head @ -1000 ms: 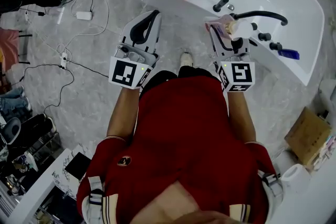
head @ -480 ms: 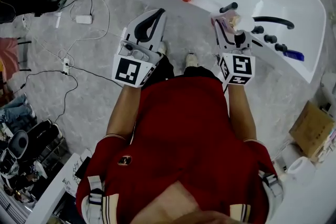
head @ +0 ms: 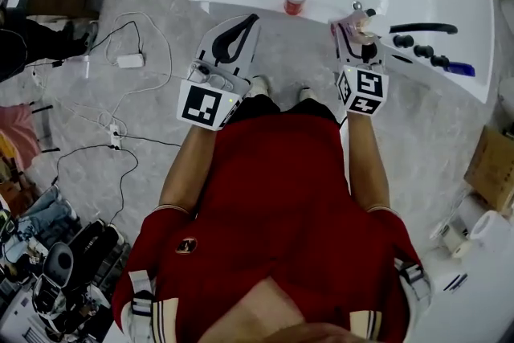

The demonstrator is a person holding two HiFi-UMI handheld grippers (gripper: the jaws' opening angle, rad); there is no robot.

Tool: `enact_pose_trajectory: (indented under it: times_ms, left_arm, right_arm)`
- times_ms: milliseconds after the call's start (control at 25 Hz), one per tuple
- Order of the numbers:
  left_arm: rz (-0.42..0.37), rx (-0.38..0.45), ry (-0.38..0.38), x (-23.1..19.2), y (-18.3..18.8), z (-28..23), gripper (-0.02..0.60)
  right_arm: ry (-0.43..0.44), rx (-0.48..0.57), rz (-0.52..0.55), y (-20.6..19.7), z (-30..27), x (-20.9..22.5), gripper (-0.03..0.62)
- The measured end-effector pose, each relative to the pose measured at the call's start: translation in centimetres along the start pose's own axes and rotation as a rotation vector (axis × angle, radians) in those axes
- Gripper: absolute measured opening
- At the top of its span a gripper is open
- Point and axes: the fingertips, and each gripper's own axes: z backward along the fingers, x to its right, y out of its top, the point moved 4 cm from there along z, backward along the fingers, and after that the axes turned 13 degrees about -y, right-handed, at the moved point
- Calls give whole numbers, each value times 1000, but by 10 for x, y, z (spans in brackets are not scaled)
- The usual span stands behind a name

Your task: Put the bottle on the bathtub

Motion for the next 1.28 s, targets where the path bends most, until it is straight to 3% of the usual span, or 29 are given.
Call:
enact_pose_trajectory:
  times_ms: [320,640,960,1280]
  left_arm:
    - [19,-32,-101,-34,-18,4,6]
    - [32,-67,-176,-53,-39,-11,6]
    - [23,-88,-217,-71,-53,-31,6]
    - [8,-103,-207,-93,-55,-35,6]
  right_arm:
    - [-135,-34,-27,-24,-40,-5,216]
    - [-197,-81,-21,-56,-72,1,216]
    - [-243,-113,-48,-83,-102,10,216]
    - [-255,-123,-29,-97,-129,7,216]
